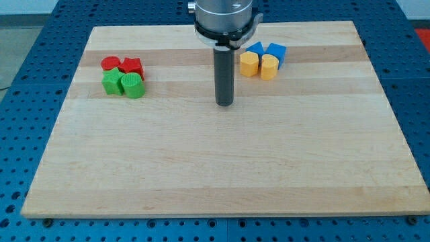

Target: Nudge the blue cube along with blue triangle a nit

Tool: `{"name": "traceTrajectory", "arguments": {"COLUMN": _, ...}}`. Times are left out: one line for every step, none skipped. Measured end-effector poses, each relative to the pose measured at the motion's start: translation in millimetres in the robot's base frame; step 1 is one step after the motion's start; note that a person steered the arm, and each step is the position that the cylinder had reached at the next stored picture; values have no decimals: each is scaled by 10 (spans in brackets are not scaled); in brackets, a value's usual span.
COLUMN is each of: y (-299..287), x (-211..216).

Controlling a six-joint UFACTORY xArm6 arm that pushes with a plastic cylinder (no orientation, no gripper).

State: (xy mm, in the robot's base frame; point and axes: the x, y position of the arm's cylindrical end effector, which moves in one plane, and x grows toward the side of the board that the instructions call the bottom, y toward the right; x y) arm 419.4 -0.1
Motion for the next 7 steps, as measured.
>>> {"name": "traceTrajectory", "arguments": {"y": 0, "x": 0}}
{"name": "traceTrajectory", "arguments": {"y": 7, "x": 79}}
{"name": "traceTrajectory", "arguments": {"y": 440, "x": 555}}
{"name": "traceTrajectory", "arguments": {"y": 1091, "x": 684}}
{"name": "traceTrajectory", "arguments": {"y": 1503, "x": 368}}
{"name": "traceTrajectory", "arguments": {"y": 1631, "x": -130}}
{"name": "traceTrajectory", "arguments": {"y": 1631, "x": -548}}
